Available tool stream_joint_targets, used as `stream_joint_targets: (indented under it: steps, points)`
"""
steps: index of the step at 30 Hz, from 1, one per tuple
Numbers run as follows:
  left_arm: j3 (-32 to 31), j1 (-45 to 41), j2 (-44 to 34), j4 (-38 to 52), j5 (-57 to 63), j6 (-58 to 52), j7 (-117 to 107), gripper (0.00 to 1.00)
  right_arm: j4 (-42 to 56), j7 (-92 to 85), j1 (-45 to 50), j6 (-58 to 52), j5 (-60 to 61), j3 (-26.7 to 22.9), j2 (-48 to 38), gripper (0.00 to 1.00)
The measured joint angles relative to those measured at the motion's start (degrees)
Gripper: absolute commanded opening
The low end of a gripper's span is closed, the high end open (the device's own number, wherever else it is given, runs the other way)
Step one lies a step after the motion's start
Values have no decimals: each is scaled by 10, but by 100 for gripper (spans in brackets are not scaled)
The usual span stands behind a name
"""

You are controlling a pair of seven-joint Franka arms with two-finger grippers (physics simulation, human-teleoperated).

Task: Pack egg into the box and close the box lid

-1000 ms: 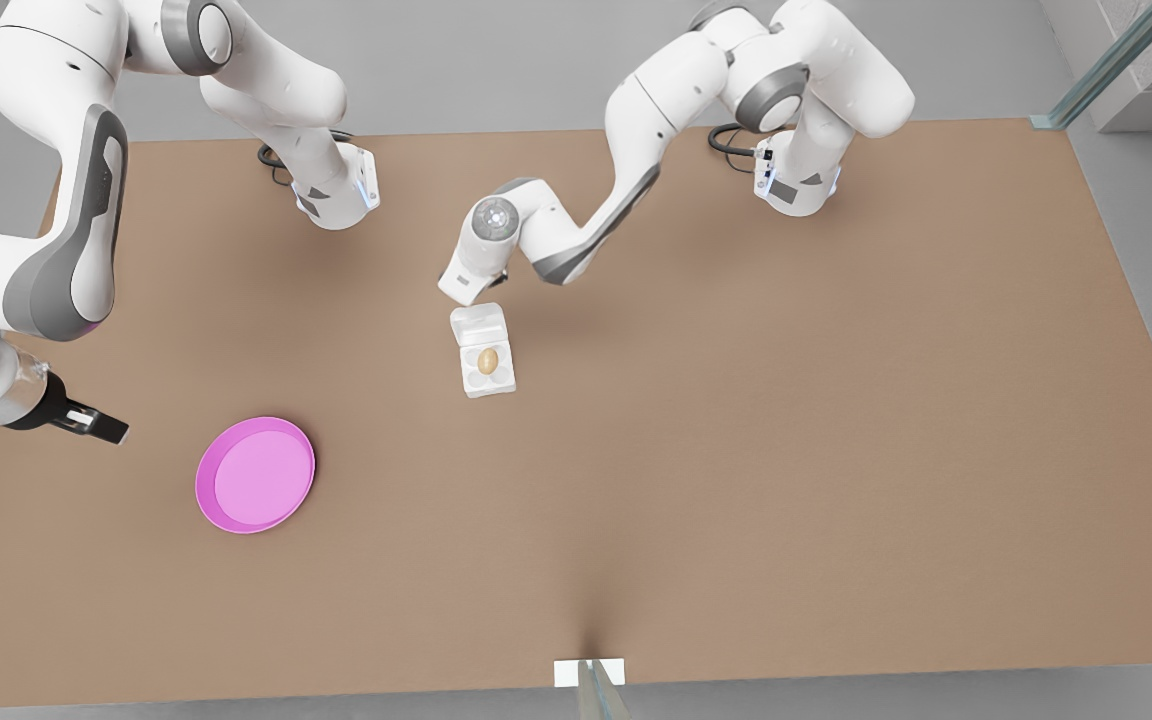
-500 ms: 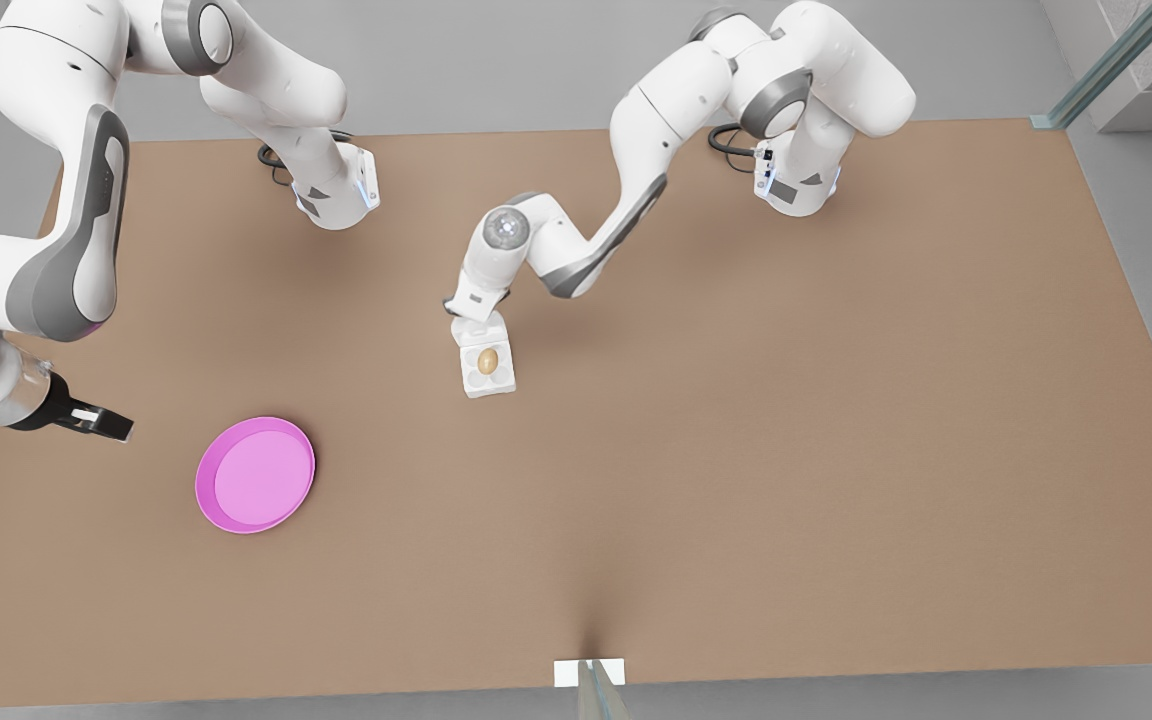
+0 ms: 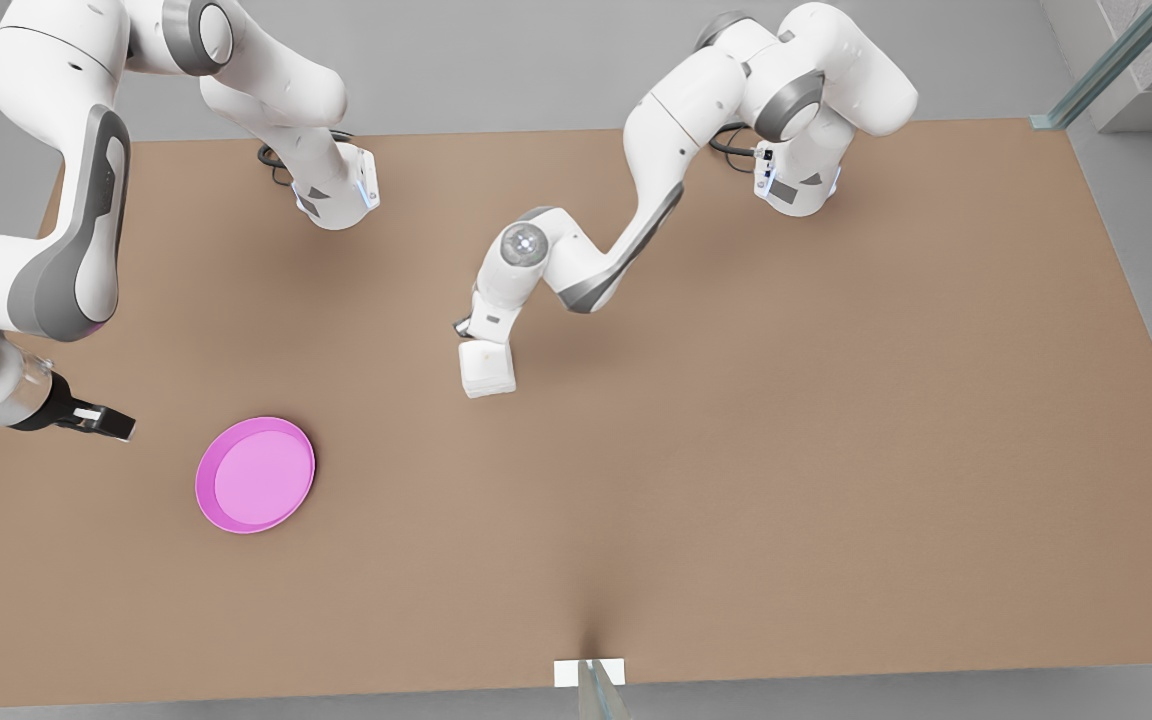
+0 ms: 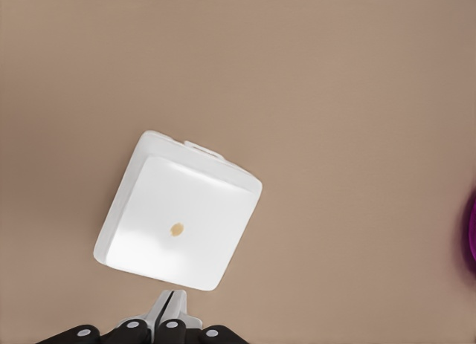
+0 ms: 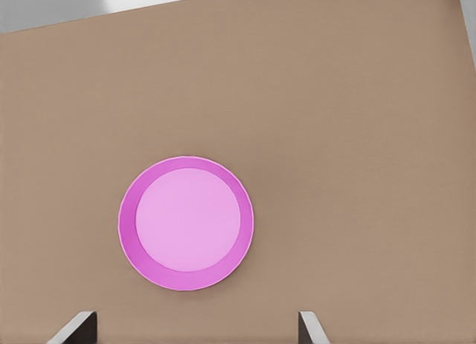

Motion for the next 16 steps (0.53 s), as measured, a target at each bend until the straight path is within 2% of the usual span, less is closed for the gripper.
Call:
stream_joint_targets:
  steps: [1,2,3,6,7,9,11,13,16]
  points:
    - [1,5,-17,0,6,-9,-1,45,0,-1,0,0,0,0,0,100]
    - [19,16,-49,1,13,-30,-1,98,0,-1,0,0,0,0,0,100]
    - [55,42,-72,34,17,-72,0,99,0,-2,0,0,0,0,0,100]
    - [102,278,-95,123,15,-242,62,100,-1,-4,2,0,1,0,1,100]
    - [114,325,-100,133,38,-297,103,100,-1,-4,2,1,5,1,1,100]
    - [125,370,-193,134,71,-397,185,100,-1,-5,1,1,9,1,3,100]
    - [103,399,-305,76,98,-465,257,100,0,-6,2,2,11,1,5,100]
    - [96,406,-338,47,116,-510,322,100,-1,-6,3,5,13,1,6,100]
    - [94,406,-348,37,130,-555,407,100,-1,-7,4,10,15,1,6,100]
